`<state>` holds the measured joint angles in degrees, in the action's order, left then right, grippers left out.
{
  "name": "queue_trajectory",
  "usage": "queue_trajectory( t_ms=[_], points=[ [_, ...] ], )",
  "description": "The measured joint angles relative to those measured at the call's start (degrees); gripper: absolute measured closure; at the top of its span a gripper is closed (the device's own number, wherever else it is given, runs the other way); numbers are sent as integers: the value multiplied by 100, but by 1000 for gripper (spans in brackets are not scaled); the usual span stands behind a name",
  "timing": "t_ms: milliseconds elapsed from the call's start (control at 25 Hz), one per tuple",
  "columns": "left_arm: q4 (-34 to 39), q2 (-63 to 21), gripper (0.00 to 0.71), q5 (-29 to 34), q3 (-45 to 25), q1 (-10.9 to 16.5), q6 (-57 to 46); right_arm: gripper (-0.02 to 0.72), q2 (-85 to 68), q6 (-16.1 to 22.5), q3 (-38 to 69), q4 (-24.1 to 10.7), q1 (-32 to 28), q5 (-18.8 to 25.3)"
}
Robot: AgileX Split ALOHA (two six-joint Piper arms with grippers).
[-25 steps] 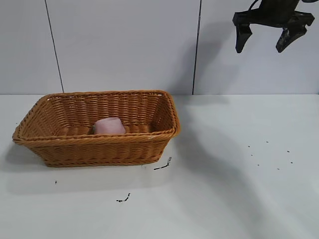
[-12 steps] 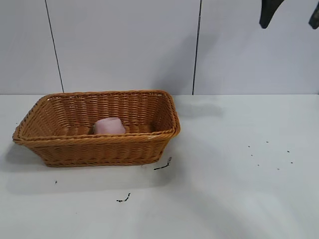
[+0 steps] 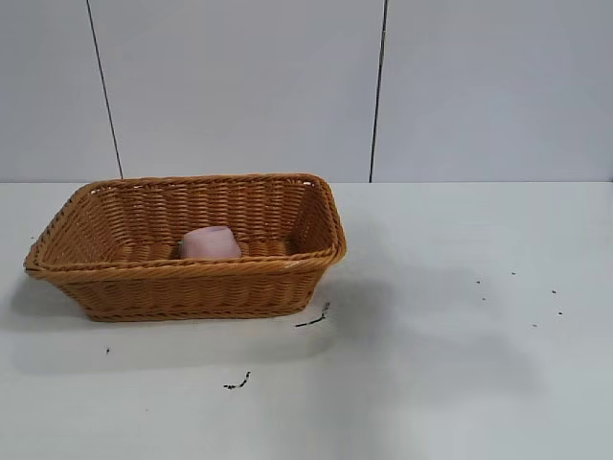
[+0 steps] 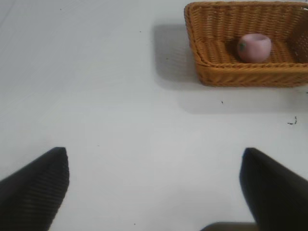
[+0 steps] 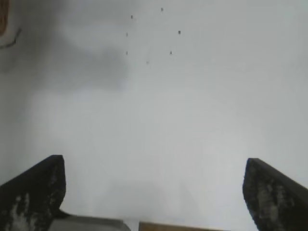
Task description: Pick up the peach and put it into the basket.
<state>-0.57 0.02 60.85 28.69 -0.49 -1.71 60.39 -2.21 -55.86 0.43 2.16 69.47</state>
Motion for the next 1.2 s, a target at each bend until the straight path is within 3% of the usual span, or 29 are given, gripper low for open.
queue_trajectory(
  t_ms=[160, 440, 880, 1200],
  points=[
    [0, 0, 17, 0, 0, 0, 0, 8, -1341, 7, 1220, -43, 0, -52],
    [0, 0, 17, 0, 0, 0, 0, 8, -3758, 15, 2529, 104, 0, -1108],
    [0, 0, 17, 0, 0, 0, 0, 8, -5897, 20, 2741, 110, 0, -1064],
    [0, 0, 17, 0, 0, 0, 0, 8, -6064, 40, 2747, 110, 0, -1064]
  ],
)
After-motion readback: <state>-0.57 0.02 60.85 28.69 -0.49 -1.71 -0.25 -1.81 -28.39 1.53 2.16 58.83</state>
